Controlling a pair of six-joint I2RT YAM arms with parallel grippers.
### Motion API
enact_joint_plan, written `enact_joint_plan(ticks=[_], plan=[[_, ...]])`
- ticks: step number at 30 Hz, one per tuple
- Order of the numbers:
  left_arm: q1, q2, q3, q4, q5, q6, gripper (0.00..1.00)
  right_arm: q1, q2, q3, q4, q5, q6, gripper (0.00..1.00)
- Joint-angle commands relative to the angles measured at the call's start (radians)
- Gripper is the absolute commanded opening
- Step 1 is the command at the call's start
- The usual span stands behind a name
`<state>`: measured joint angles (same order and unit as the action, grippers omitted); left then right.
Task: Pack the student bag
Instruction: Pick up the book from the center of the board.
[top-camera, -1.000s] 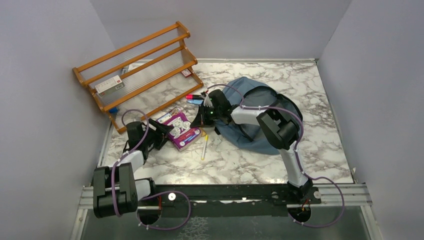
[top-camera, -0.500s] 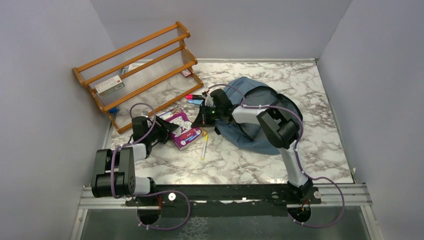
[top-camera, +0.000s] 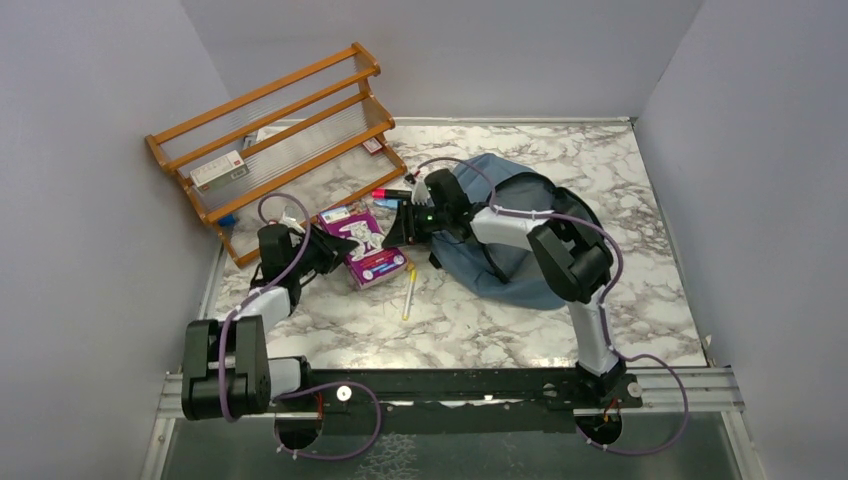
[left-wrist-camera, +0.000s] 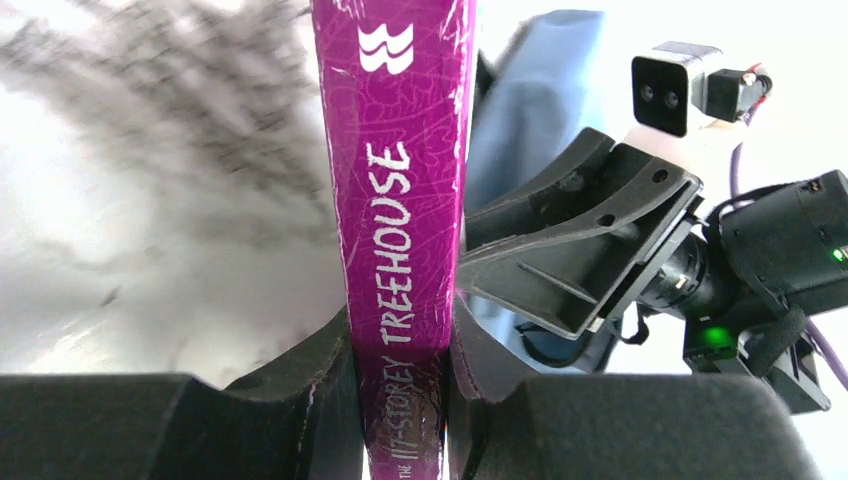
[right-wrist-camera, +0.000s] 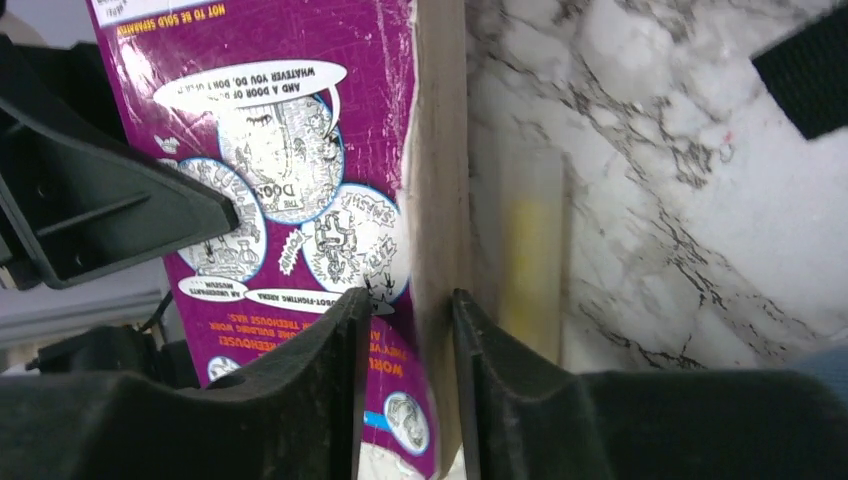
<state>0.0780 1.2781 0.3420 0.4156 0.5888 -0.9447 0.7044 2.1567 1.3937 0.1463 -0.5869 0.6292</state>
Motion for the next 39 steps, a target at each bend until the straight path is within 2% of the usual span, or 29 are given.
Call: enact_joint_plan(ticks=[1, 4, 8, 10, 15, 22, 27, 31, 34, 39], plan=[[-0.001, -0.143, 0.127, -0.029, 0.091, 0.090, 0.00, -0.006, -0.162, 0.007, 0.007, 0.025, -0.124, 0.46], [-0.001, -0.229, 0.277, -0.274, 0.044, 0.242, 0.00, -0.006, -0.266, -0.013, -0.019, 0.056, -0.207, 0.54], [-0.001, -0.264, 0.479, -0.513, 0.006, 0.421, 0.00, -0.006, -0.442, -0.102, -0.031, 0.125, -0.282, 0.62], [-0.002, -0.264, 0.538, -0.578, 0.011, 0.468, 0.00, -0.006, -0.537, -0.155, -0.039, 0.133, -0.314, 0.63], [-0.040, -0.237, 0.621, -0.626, 0.085, 0.534, 0.00, -0.006, -0.804, -0.304, -0.091, 0.193, -0.355, 0.69], [-0.293, -0.160, 0.825, -0.813, 0.065, 0.767, 0.00, -0.006, -1.141, -0.425, -0.296, 0.266, -0.427, 0.73], [-0.468, -0.122, 0.900, -0.905, 0.140, 0.933, 0.00, -0.006, -1.334, -0.420, -0.439, 0.275, -0.493, 0.79], [-0.612, -0.089, 0.949, -0.997, 0.118, 1.076, 0.00, -0.006, -1.396, -0.355, -0.547, 0.258, -0.543, 0.84], [-0.672, -0.057, 0.994, -1.058, 0.059, 1.127, 0.00, -0.006, -1.401, -0.260, -0.639, 0.245, -0.568, 0.85], [-0.749, -0.073, 0.991, -1.064, 0.091, 1.253, 0.00, -0.006, -1.402, -0.150, -0.749, 0.219, -0.619, 0.87]])
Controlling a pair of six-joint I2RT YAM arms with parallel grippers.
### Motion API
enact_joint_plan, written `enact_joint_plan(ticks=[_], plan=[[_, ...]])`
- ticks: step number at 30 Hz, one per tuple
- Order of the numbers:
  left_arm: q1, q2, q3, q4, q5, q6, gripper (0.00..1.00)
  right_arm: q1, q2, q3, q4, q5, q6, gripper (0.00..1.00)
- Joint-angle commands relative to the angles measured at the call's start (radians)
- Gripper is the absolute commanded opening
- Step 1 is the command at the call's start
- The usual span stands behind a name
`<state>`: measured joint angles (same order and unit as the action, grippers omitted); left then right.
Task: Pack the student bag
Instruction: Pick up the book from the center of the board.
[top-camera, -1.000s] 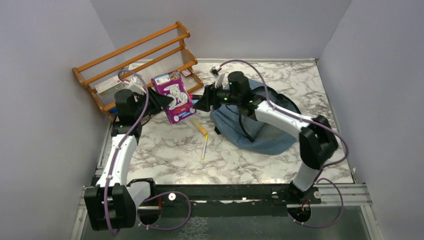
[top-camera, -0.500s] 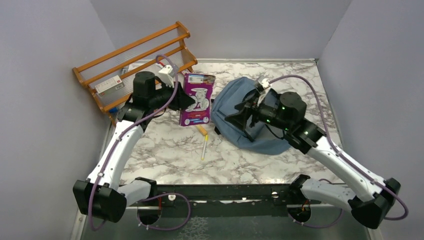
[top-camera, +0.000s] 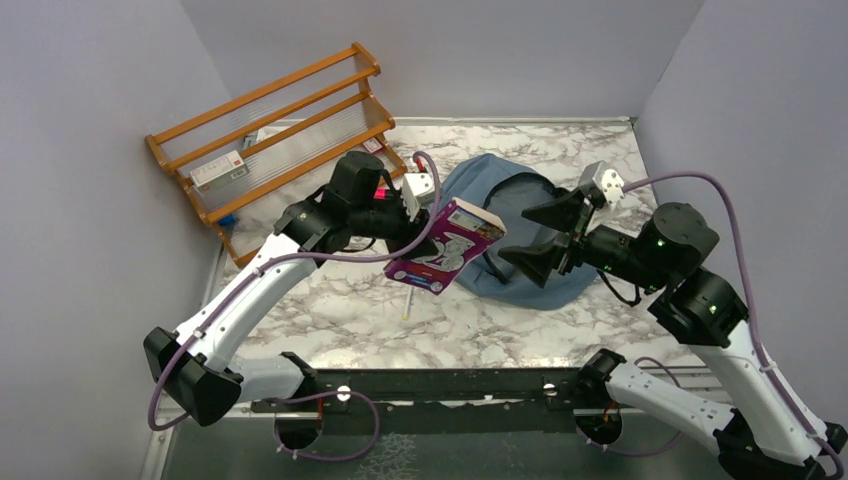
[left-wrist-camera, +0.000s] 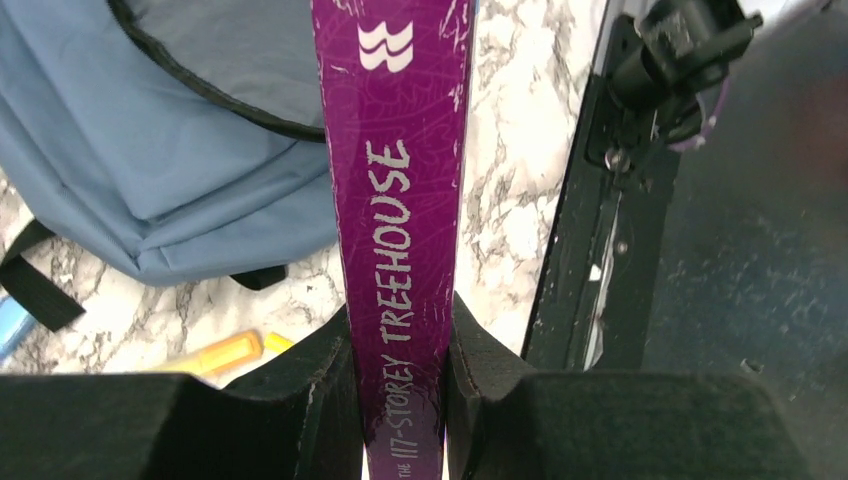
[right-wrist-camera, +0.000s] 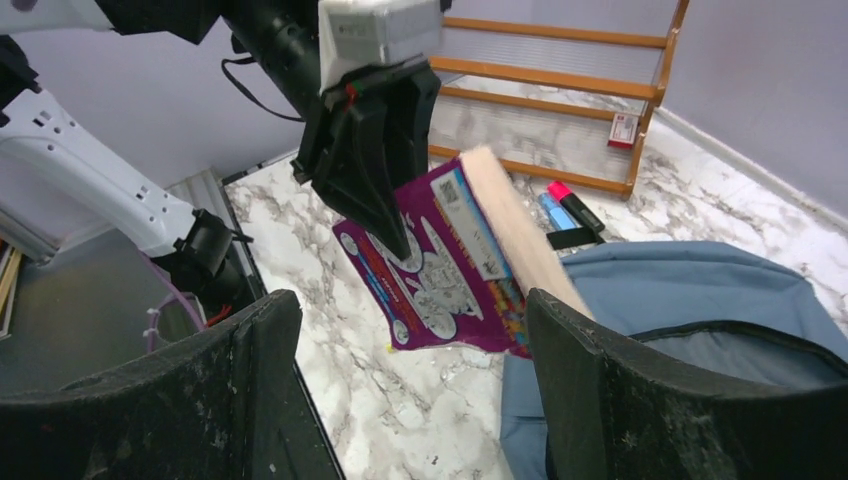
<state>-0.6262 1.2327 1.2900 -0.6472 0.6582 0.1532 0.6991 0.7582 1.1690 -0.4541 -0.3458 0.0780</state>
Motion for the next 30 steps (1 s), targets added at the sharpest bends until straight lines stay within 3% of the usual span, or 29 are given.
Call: enact_joint_plan(ticks=[1, 6, 12, 23, 30], plan=[[-0.053, -0.033, 0.046, -0.002, 0.032, 0.180, 0.00, -0.001, -0.001, 0.091, -0.166, -0.041, -0.094, 0.87], [-0.079, -0.055, 0.079, -0.002, 0.112, 0.273, 0.00, 0.000, 0.040, 0.136, -0.223, -0.162, -0.160, 0.88], [-0.116, -0.074, 0.082, 0.000, 0.106, 0.299, 0.00, -0.001, 0.107, 0.164, -0.229, -0.281, -0.198, 0.88], [-0.162, -0.106, 0.040, -0.016, 0.237, 0.325, 0.00, -0.001, 0.233, 0.236, -0.285, -0.324, -0.269, 0.88], [-0.177, -0.108, 0.034, -0.018, 0.266, 0.316, 0.00, -0.001, 0.280, 0.236, -0.321, -0.377, -0.279, 0.83]])
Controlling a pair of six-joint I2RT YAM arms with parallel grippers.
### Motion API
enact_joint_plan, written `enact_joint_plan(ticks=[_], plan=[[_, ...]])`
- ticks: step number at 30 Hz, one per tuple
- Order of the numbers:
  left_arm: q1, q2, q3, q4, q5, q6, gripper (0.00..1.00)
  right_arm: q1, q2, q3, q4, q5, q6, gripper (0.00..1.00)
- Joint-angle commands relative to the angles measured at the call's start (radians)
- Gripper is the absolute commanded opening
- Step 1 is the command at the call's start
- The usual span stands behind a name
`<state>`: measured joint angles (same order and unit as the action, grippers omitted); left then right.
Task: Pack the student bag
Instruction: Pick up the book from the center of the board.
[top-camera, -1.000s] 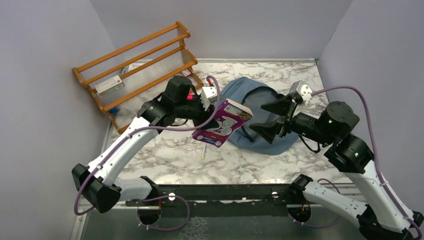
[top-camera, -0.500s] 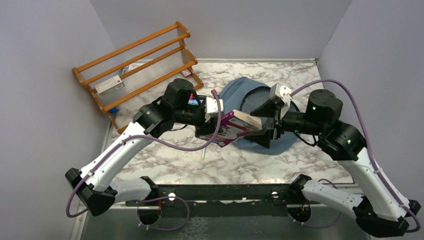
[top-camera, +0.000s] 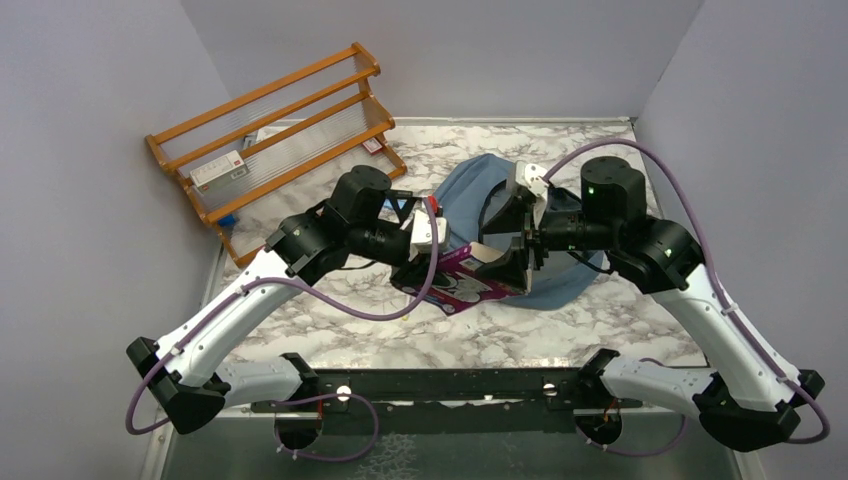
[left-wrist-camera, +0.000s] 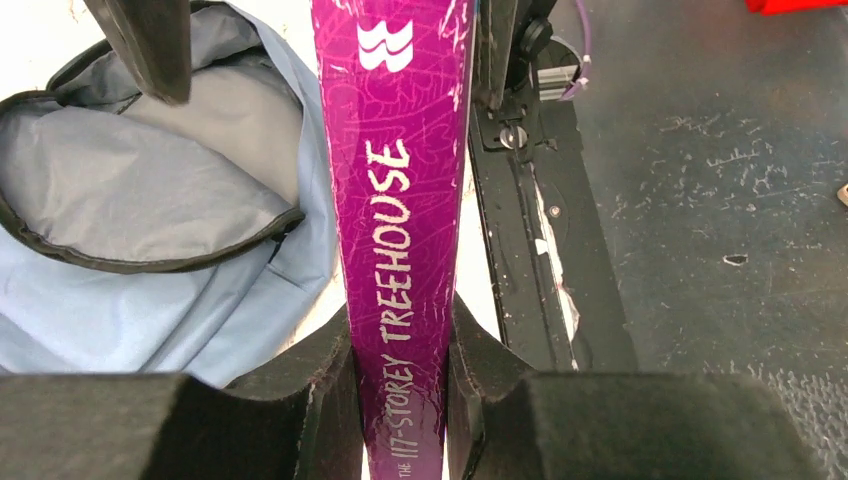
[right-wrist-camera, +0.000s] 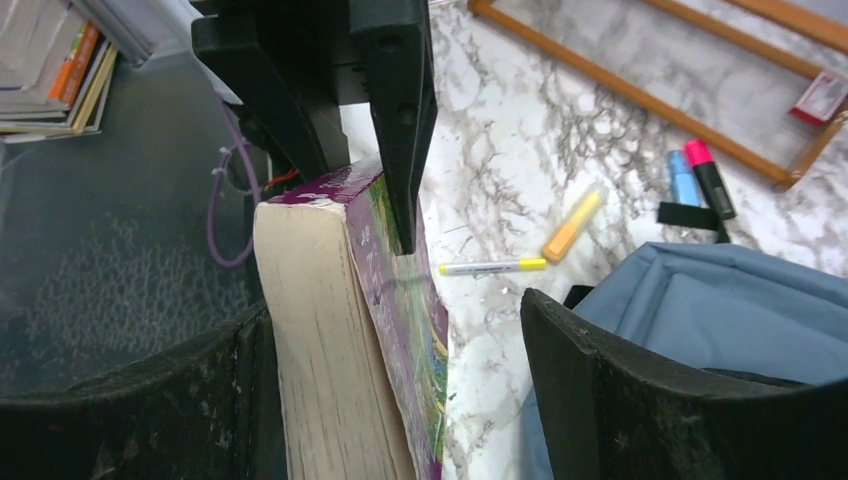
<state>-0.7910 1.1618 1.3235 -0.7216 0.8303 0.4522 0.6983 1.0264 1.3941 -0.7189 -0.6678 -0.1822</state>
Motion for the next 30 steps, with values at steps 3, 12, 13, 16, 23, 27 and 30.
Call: enact_joint_plan(ticks=[3, 12, 13, 16, 23, 27, 30], plan=[[-0.014, -0.038, -0.008, 0.050, 0.081, 0.009, 0.00, 0.000, 0.001, 0.012, -0.064, -0.054, -0.021, 0.83], [-0.021, -0.038, -0.011, 0.035, 0.077, -0.012, 0.00, 0.000, -0.029, 0.029, -0.091, -0.069, -0.028, 0.82], [-0.023, -0.037, -0.010, 0.035, 0.077, -0.014, 0.00, 0.000, -0.021, 0.025, -0.098, -0.078, -0.030, 0.81], [-0.024, -0.036, -0.006, 0.031, 0.076, -0.016, 0.00, 0.000, 0.004, 0.015, -0.116, -0.115, -0.035, 0.75], [-0.026, -0.019, 0.000, 0.016, 0.055, -0.018, 0.00, 0.002, 0.065, 0.001, -0.148, -0.167, -0.054, 0.58], [-0.026, -0.013, 0.000, 0.014, 0.047, -0.016, 0.00, 0.002, 0.072, -0.013, -0.166, -0.159, -0.059, 0.51], [-0.026, -0.011, 0.004, 0.013, 0.045, -0.010, 0.00, 0.001, 0.073, -0.026, -0.184, -0.148, -0.065, 0.48]])
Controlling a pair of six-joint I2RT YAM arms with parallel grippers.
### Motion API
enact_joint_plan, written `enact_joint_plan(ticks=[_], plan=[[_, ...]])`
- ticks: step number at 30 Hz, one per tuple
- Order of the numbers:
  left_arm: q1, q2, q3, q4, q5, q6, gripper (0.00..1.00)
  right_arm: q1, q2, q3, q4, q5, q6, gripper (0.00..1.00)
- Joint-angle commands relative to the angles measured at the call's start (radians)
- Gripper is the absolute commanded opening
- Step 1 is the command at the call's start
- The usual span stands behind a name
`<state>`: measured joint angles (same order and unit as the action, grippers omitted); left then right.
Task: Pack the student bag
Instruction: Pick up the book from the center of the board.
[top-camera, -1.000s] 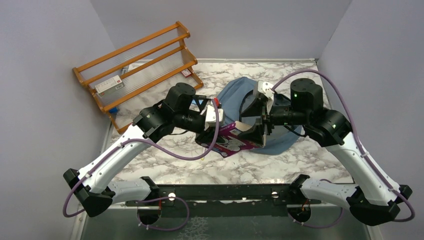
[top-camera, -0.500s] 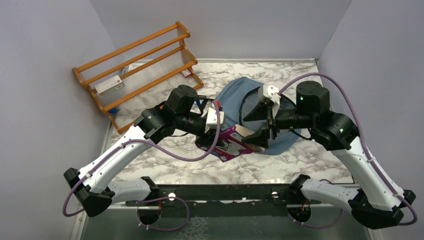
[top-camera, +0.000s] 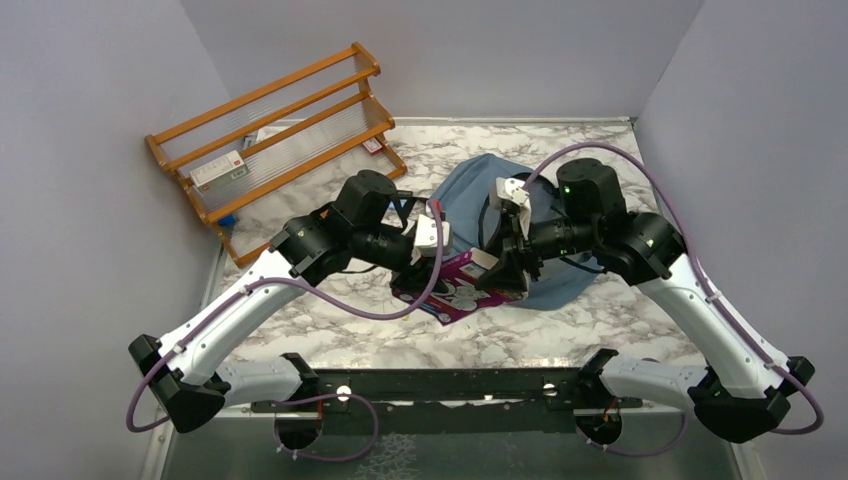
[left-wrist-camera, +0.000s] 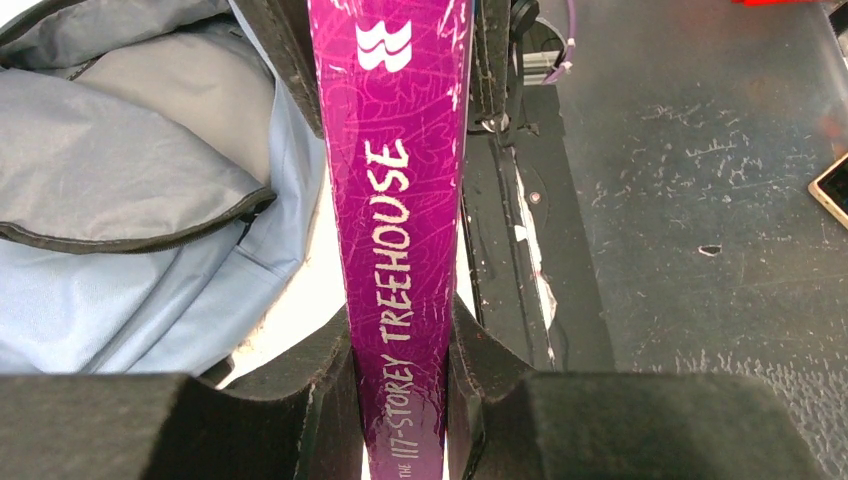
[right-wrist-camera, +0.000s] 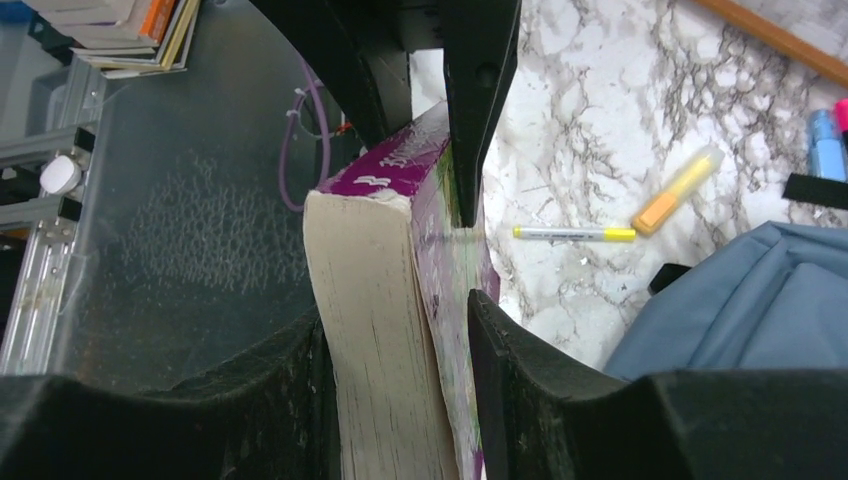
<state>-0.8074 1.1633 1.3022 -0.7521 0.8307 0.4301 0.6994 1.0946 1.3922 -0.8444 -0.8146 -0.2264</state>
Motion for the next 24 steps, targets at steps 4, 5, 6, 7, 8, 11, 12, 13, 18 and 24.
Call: enact_joint_plan(ticks=[4, 5, 6, 7, 8, 11, 12, 13, 18, 24], plan=[[-0.009, -0.003, 0.032, 0.042, 0.047, 0.017, 0.00, 0.000, 0.008, -0.043, -0.081, 0.011, -0.022, 0.48], [-0.009, -0.001, 0.034, 0.039, 0.048, 0.019, 0.00, 0.001, 0.007, -0.048, -0.083, 0.013, -0.022, 0.48], [-0.010, -0.001, 0.035, 0.040, 0.049, 0.020, 0.00, 0.000, 0.009, -0.053, -0.085, 0.016, -0.021, 0.47], [-0.010, 0.002, 0.036, 0.040, 0.050, 0.021, 0.00, 0.000, 0.010, -0.058, -0.085, 0.018, -0.022, 0.45], [-0.009, 0.004, 0.036, 0.040, 0.050, 0.022, 0.00, 0.001, 0.011, -0.060, -0.086, 0.018, -0.022, 0.43], [-0.009, 0.008, 0.032, 0.039, 0.050, 0.025, 0.00, 0.001, 0.008, -0.064, -0.080, 0.016, -0.022, 0.35], [-0.009, 0.009, 0.030, 0.039, 0.050, 0.024, 0.00, 0.000, 0.006, -0.064, -0.076, 0.014, -0.022, 0.33], [-0.010, 0.011, 0.029, 0.039, 0.050, 0.025, 0.00, 0.000, 0.003, -0.065, -0.070, 0.014, -0.021, 0.32], [-0.010, 0.017, 0.021, 0.037, 0.043, 0.023, 0.00, 0.001, -0.021, -0.062, -0.050, 0.017, -0.014, 0.17], [-0.009, 0.020, 0.014, 0.037, 0.027, 0.021, 0.00, 0.000, -0.059, -0.044, -0.042, 0.030, -0.002, 0.01]])
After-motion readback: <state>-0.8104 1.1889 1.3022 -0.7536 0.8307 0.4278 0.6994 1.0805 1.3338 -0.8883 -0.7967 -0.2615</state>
